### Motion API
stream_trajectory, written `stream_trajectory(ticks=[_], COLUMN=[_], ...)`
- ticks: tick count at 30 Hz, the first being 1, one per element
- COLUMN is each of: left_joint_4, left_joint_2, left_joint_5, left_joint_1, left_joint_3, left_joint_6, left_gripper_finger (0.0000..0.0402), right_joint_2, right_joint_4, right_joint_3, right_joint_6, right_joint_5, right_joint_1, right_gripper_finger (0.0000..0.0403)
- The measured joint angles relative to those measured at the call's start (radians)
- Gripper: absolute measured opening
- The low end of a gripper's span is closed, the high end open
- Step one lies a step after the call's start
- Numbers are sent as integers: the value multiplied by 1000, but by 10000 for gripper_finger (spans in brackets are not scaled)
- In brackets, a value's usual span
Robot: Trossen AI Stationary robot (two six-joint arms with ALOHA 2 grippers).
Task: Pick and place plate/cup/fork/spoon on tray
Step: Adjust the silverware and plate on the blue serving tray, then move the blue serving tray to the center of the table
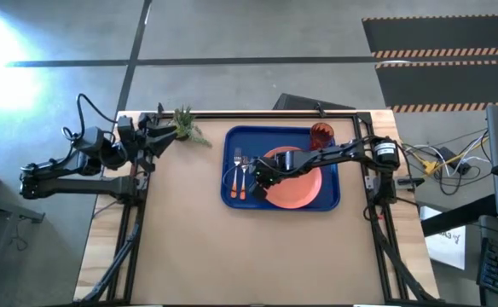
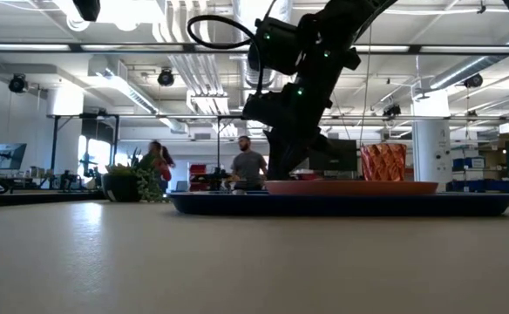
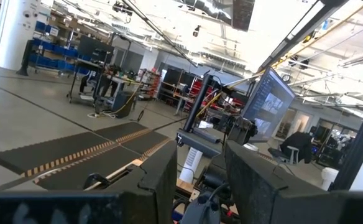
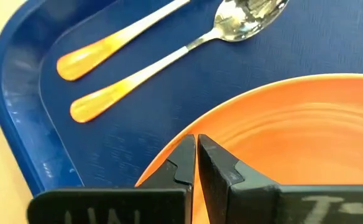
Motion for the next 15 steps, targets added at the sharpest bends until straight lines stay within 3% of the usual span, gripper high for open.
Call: stream_trajectory(ticks=[8, 15], left_joint_4=[-8, -67], left_joint_2=[9, 102], left_joint_5=[-4, -161], left_joint_1=[0, 17], left_joint_3=[0, 0], left_joint_6=[0, 2], left_gripper_finger=[116, 116], right_joint_2=[-30, -211], right_joint_4=[-3, -14], right_joint_3=[0, 61], right_joint_6=[-33, -122], right_joint_5=[64, 171], right_joint_1=[2, 3], right_gripper_finger=[8, 8])
